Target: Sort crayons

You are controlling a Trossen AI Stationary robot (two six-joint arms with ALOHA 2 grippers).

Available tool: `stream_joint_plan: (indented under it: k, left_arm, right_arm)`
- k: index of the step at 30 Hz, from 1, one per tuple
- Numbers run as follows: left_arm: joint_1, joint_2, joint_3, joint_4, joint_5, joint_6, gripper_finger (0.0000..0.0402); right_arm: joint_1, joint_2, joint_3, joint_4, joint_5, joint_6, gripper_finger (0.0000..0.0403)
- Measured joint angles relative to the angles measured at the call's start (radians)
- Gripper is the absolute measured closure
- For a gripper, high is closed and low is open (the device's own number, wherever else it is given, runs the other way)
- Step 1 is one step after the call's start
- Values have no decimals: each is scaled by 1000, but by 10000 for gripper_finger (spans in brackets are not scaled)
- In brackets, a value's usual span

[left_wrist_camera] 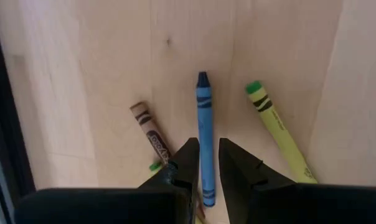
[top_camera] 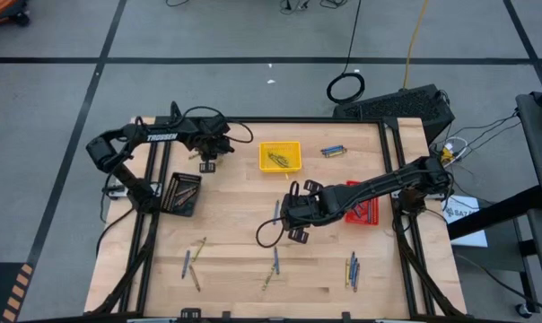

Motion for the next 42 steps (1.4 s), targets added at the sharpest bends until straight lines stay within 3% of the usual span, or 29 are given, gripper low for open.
stream_joint_plan:
  k: [8, 36, 42]
  left_arm:
    - [35, 0, 0, -35, 78, 0, 347]
    - [65, 78, 3, 15, 67, 0, 348]
    - [66, 79, 2, 22, 60, 0, 391]
  right_arm:
    - [0, 0, 0, 0, -1, 1, 332]
    - [0, 0, 0, 0, -3, 2, 332]
    - [0, 0, 0, 0, -2, 17, 332]
